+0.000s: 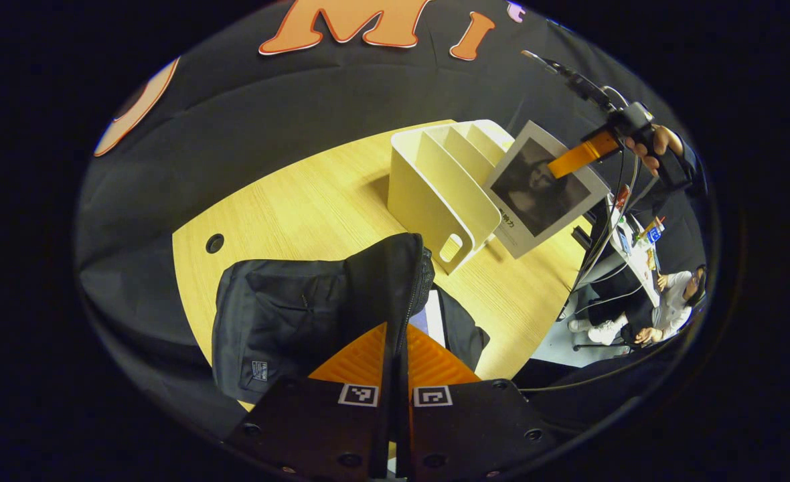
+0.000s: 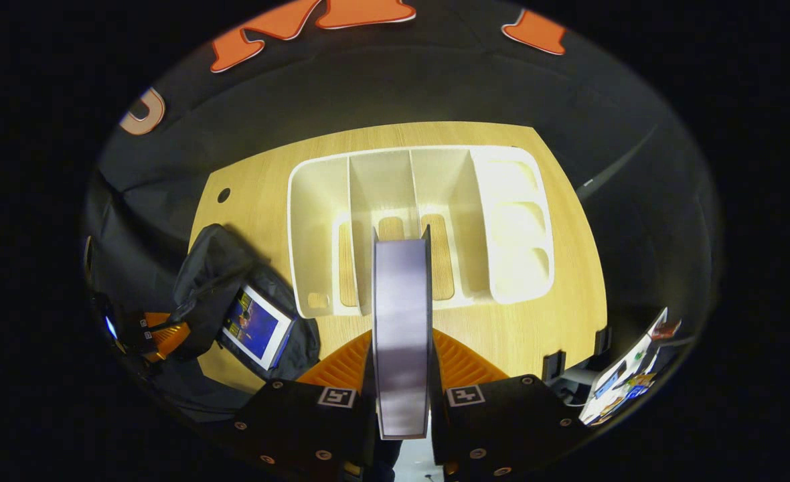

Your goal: Open the schoolbag, grab two books from the bookshelf and put them into the schoolbag.

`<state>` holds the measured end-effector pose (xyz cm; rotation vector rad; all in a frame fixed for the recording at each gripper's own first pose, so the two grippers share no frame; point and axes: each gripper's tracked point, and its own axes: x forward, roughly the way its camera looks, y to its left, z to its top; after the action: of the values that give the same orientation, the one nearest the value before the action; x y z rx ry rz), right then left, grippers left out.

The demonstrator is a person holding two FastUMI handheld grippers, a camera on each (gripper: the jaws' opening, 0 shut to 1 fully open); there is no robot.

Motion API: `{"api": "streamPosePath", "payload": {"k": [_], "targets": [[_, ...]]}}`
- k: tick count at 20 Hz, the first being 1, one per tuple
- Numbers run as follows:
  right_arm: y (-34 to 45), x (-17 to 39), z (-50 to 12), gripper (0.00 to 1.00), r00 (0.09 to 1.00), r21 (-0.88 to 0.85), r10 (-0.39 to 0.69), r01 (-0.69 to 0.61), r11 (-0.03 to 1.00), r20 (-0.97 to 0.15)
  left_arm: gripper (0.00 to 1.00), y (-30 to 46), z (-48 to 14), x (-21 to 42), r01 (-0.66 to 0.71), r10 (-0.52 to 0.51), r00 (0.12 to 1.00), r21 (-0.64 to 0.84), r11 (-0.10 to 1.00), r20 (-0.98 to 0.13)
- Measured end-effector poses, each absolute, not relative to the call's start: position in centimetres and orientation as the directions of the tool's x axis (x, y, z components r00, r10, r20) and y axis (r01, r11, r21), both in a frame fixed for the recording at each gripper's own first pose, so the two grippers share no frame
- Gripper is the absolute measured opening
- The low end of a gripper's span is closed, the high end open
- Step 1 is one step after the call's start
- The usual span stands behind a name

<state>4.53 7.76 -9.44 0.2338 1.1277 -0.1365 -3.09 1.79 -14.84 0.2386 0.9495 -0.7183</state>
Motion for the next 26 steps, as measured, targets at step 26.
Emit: {"api": "streamPosePath", "payload": {"k": [26], "targets": [[19.9,-5.0,-12.3,0.32,0.712,0.772,0.406,0.301,0.56,-0.572,0.05,1.9,-13.3,-2.0,0.635,-0.466,0.379,-0.142,0.759,-0.799]]}}
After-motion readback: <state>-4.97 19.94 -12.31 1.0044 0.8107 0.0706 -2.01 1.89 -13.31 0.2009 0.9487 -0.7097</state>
